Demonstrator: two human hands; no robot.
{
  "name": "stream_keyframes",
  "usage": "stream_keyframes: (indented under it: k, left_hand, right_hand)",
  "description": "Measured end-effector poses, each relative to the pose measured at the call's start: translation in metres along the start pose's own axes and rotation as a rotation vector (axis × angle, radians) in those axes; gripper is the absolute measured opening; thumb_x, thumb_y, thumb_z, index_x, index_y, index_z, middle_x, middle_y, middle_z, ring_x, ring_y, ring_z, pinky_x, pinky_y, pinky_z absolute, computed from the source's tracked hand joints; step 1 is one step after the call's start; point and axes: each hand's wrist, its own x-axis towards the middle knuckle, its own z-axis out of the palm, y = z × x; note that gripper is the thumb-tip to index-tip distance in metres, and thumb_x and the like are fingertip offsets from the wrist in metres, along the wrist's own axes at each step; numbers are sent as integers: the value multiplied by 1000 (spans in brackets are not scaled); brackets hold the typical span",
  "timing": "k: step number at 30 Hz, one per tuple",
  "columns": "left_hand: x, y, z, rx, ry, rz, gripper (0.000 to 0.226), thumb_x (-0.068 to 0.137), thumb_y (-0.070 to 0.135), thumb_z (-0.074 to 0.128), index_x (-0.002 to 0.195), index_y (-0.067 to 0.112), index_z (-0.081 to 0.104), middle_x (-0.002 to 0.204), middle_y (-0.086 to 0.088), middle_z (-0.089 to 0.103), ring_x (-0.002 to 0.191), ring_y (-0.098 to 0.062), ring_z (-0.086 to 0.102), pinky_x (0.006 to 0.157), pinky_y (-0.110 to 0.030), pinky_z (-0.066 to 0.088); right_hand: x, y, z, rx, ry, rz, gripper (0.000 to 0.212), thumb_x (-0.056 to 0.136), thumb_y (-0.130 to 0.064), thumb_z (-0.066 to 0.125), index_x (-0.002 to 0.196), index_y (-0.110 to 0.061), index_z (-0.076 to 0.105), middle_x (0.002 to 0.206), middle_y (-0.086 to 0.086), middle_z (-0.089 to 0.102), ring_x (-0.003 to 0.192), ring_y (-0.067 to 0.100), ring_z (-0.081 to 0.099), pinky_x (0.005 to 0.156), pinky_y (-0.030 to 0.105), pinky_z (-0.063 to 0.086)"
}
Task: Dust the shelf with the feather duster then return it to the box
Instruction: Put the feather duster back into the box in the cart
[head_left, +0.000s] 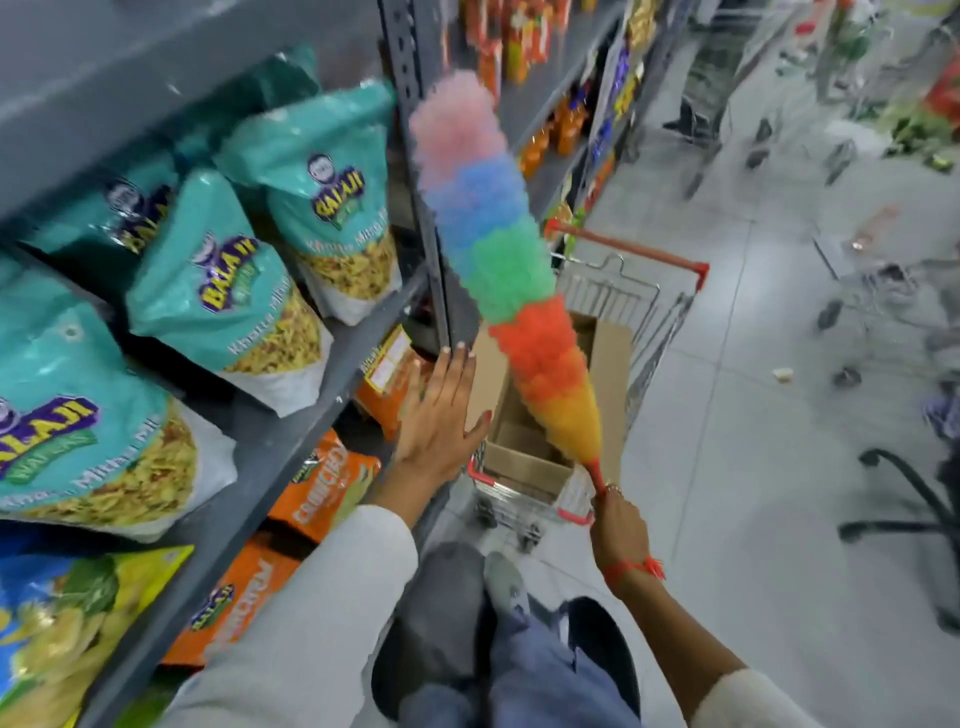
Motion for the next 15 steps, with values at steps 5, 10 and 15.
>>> stream_keyframes:
  k: [5,10,15]
  left_hand:
    - [-13,13,45,-26,-135,34,69,88,46,34,141,2,41,147,-14,41,137,-29,35,110,-54,15]
    - [-11,21,86,-84,-288,25,71,86,47,30,140,2,42,147,-14,41,136,-28,38,111,-58,23]
    - [6,25,120,-54,-344,24,72,88,50,26,144,5,36,149,-12,38,137,-27,37,113,-49,9]
  right_hand:
    - [8,35,26,-45,-188,232,25,95,-4,42,116,2,54,116,21,64,107,38,60,76,36,45]
    - [64,20,35,-84,-278,310,32,96,-13,46,124,0,54,127,21,59,117,38,56,93,39,46]
    - [134,2,57,63,-302,417,30,94,-12,48,120,-1,57,116,20,67,104,35,66,91,43,54]
